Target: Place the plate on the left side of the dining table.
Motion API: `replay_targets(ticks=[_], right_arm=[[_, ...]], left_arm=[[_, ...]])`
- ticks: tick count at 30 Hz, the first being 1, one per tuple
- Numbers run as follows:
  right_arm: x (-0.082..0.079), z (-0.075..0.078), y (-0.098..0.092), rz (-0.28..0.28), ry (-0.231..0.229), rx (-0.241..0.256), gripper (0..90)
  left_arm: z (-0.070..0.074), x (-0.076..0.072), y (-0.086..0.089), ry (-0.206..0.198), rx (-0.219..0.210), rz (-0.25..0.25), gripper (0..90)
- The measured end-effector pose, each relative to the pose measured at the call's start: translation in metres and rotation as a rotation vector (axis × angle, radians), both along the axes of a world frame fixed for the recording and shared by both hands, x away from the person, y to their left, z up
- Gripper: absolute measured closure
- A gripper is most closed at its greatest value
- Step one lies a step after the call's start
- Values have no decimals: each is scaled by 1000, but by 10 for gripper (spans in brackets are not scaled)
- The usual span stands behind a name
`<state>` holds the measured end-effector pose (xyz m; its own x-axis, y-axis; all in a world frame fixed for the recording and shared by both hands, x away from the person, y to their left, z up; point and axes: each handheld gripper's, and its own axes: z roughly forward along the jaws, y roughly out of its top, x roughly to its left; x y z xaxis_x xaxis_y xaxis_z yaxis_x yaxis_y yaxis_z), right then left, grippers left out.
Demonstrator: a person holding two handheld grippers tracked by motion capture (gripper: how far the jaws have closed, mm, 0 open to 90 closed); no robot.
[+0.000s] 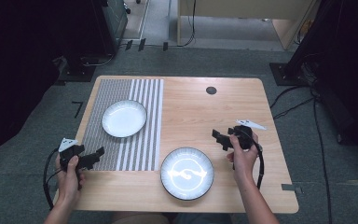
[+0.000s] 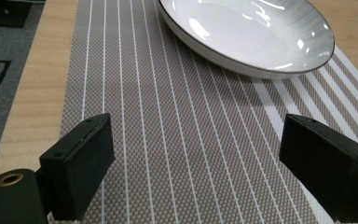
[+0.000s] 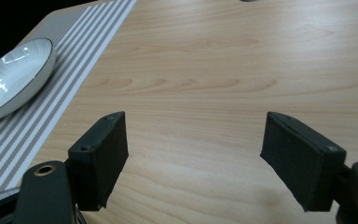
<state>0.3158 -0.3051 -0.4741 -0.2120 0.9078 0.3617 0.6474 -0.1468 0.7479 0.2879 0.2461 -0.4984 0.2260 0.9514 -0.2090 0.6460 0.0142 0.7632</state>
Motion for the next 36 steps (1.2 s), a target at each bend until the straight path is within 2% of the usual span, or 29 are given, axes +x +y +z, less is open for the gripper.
replay_targets(ticks=[4,8,20,25,26,28,33,36], right_arm=[[-12,-4,-15,-20,-1,6,225],[-23,-7,-30,-49,5,11,225],[-57,-25,-77,-133,35,3,224],[-71,-33,-93,-158,39,-50,219],[-74,-35,-97,-166,44,-52,217],[-80,-37,-103,-177,47,-76,213],[-94,-42,-113,-182,64,-149,200],[-102,-46,-117,-184,71,-164,196]], left_arm=[[-1,-6,0,3,6,-11,100],[-1,-13,1,-8,30,-16,100],[-7,-30,19,-1,44,17,100],[-12,-39,22,-11,103,36,100],[-13,-40,22,-12,103,39,100],[-13,-44,23,-18,109,38,100],[-15,-49,20,-26,177,32,99],[-17,-49,15,-19,210,17,96]])
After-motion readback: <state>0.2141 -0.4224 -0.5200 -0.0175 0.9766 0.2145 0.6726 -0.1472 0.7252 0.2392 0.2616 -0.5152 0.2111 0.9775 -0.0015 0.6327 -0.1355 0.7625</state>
